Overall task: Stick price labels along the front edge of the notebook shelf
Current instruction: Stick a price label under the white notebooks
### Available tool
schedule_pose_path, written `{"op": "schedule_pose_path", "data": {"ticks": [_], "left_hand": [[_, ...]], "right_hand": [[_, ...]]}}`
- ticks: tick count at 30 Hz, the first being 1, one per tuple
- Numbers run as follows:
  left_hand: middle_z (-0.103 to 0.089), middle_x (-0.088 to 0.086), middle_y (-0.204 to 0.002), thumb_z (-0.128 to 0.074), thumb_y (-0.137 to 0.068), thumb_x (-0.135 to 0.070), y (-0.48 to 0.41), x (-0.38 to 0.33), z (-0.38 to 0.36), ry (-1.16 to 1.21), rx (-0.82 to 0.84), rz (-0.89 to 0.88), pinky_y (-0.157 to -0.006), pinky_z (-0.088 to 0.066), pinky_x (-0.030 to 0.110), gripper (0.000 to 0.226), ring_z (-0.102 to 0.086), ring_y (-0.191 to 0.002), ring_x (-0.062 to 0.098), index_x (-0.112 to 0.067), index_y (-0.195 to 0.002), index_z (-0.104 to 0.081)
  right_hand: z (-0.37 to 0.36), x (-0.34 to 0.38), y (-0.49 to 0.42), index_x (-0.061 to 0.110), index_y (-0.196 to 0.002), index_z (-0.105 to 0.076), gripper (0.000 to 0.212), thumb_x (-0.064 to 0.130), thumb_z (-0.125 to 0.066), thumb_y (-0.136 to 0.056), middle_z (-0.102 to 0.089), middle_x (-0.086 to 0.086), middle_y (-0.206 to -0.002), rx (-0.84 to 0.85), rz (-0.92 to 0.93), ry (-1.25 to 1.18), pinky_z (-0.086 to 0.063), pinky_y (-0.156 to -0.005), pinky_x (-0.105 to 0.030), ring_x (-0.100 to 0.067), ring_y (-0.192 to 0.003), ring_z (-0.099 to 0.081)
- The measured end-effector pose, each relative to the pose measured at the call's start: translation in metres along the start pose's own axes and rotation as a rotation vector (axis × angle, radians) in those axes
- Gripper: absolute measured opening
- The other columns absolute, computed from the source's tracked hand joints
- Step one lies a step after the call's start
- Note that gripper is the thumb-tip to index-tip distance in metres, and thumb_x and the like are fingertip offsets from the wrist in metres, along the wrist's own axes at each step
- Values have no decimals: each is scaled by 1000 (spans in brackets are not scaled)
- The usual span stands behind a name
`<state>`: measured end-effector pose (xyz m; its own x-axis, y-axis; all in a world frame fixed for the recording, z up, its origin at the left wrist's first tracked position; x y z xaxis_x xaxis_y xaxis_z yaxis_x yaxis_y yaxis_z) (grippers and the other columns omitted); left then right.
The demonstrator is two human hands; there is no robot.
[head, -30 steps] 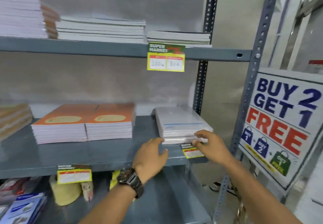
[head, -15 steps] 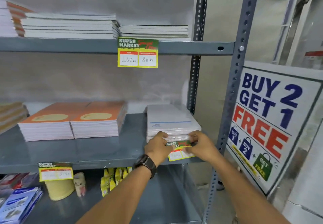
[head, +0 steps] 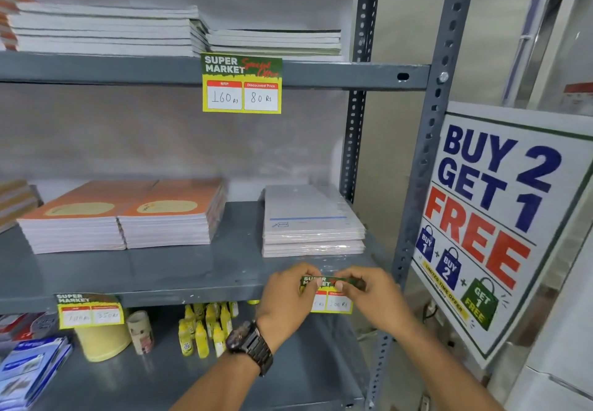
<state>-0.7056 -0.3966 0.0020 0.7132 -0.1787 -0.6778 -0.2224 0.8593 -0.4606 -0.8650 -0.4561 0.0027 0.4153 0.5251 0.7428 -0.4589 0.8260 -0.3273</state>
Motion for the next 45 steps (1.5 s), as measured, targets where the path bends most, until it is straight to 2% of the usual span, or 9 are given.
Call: {"op": "schedule_pose_path", "data": {"ticks": [3,13,19,24,29,33,36,42,45], "left_hand": [[-64,-22,-67,-69,-81,-37,7,5,-3,-74,-31,10,-57,-48,20,8,-58,-64,-4,-33,-85,-64],[-73,-10,-78,-67,-82,-43,5,13,-8,-202,-64,21,-61,-54,31,15,-63,-68,8,-29,-84,-63],[-69,-6,-80,-58,-86,-49,4,8,-10,-342,-27,-4,-60,-51,35,23,-63,-72,19,-27,-83,-56],[-59,-10,-82,-65,-71,-63,-4,6,12,-462,-109,6,-62,-49,35,39,-56,-77,18,-28,-79,-50],[-64,-9,-92,-66,-73,-61,-9,3,15,-575,-49,-72,-80,-41,35,36,-54,-91,19,-29,-88,-60],[-67,-8,-97,-66,-79,-50,-8,4,18,-552,-21,-61,-75,-47,34,27,-58,-94,19,-29,-96,-64],[-68,-9,-101,-63,-83,-46,-8,3,19,-586,5,-51,-73,-50,35,23,-62,-93,20,-31,-100,-64],[-66,-6,-98,-59,-86,-46,-4,-1,18,-614,7,-66,-69,-51,37,21,-63,-89,23,-28,-98,-63],[-65,-5,-95,-59,-87,-48,-2,-1,18,-620,13,-83,-65,-48,35,23,-62,-86,22,-28,-96,-63]], "right_hand": [[-1,-7,5,37,-83,-74,20,18,-75,-81,-71,26,-76,-63,-3,26,-48,-62,-9,3,-70,-66],[-9,-12,7,25,-84,-72,11,14,-72,-83,-73,12,-74,-162,4,104,-55,-66,-21,0,-71,-67],[-9,-7,11,25,-81,-67,10,16,-72,-81,-66,12,-75,-246,55,226,-41,-61,-6,-2,-67,-60],[5,-11,2,28,-81,-64,16,30,-78,-75,-58,14,-82,-288,30,344,-49,-68,-29,-8,-79,-54],[0,-2,6,30,-84,-63,15,37,-74,-77,-59,12,-86,-289,141,541,-39,-73,-31,-16,-84,-50],[-9,2,6,33,-91,-63,28,56,-61,-76,-59,16,-92,-277,149,517,-38,-81,-32,-12,-91,-50],[-17,5,1,32,-90,-63,37,64,-67,-70,-60,15,-90,-278,143,514,-39,-82,-31,-13,-89,-53],[-18,1,-6,35,-84,-61,34,61,-73,-67,-58,14,-83,-317,125,554,-32,-73,-29,-16,-82,-50],[-14,0,-8,35,-90,-67,29,53,-76,-70,-61,15,-85,-279,188,522,-37,-75,-31,-15,-83,-52]]}}
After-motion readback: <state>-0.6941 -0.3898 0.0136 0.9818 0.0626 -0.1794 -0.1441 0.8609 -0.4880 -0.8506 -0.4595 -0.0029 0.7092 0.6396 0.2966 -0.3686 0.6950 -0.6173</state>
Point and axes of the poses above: each hand's wrist, its own y-axis away from the middle knuckle, its own z-axis out of the back of the hand, x = y × z, the point moved 9 cm from there along -y, towards the middle knuckle
